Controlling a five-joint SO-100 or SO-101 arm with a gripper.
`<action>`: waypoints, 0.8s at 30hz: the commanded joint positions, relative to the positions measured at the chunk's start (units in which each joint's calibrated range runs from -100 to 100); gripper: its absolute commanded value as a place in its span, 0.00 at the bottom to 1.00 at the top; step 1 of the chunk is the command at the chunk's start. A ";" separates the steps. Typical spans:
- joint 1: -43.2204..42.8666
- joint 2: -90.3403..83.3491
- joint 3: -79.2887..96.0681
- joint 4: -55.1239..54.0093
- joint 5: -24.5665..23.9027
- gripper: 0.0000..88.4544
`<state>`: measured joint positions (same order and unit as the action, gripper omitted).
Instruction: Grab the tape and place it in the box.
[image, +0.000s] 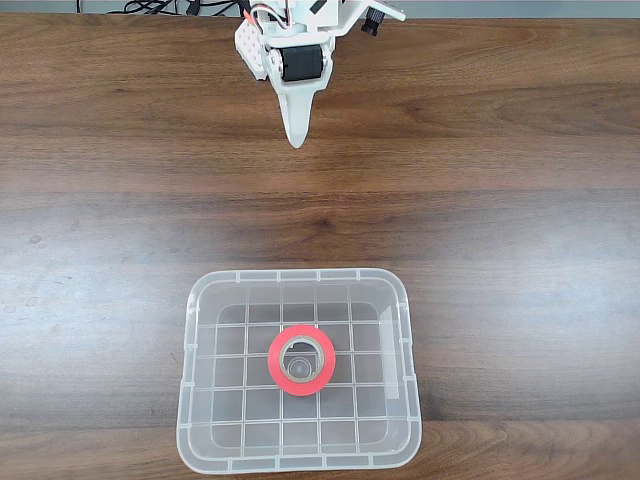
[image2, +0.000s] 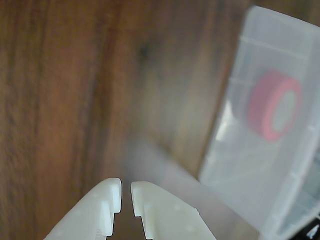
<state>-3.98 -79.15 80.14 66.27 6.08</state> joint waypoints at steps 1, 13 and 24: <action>-0.19 -14.81 14.25 -3.09 -0.44 0.02; 0.32 -19.80 17.23 -0.60 -5.87 0.02; 0.54 -19.80 17.05 0.08 -7.19 0.02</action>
